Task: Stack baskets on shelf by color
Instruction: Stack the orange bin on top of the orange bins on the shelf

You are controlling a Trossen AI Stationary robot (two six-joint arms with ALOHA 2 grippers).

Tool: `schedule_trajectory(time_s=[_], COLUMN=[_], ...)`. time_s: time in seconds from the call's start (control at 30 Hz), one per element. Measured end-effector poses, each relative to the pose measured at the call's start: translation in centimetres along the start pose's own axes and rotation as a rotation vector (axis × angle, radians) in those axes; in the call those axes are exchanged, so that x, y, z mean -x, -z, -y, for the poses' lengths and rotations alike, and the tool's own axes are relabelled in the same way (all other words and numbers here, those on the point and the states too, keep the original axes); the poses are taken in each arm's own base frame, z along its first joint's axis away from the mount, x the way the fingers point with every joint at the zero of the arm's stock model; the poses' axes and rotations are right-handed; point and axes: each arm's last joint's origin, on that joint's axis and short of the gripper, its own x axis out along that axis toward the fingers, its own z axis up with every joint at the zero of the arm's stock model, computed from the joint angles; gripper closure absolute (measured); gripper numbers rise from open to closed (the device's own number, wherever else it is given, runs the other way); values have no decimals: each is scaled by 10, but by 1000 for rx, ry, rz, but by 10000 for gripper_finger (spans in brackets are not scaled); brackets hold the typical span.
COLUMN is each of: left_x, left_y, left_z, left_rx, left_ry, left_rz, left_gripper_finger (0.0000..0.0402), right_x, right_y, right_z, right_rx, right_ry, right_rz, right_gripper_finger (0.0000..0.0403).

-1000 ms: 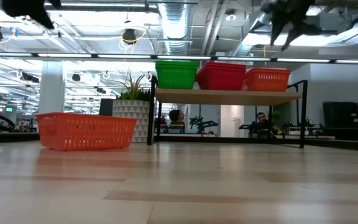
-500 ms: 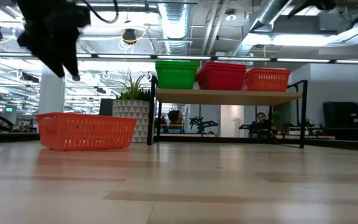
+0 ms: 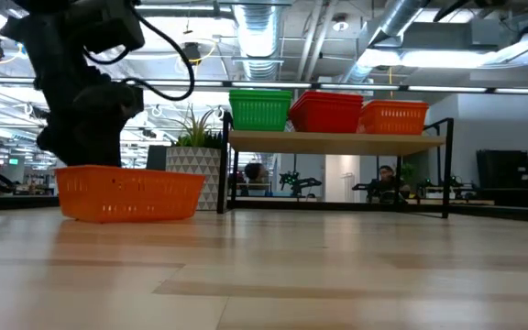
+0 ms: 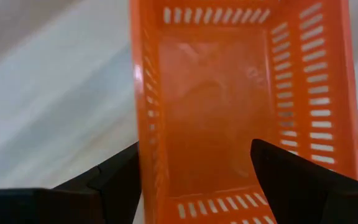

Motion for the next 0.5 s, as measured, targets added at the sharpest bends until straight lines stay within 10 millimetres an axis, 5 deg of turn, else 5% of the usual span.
schedule_trajectory(time_s=[0.33, 0.5], left_x=[-14, -40], left_y=[-22, -31], left_z=[39, 59], left_rx=[194, 255], left_ry=[394, 544], left_rz=[141, 160], left_gripper_finger=[128, 128], right_x=[0, -5], right_y=[13, 26], right_z=[-12, -22], right_rx=[-16, -5], right_ry=[-25, 24], right_rz=[-42, -90], right_gripper_finger=[217, 217])
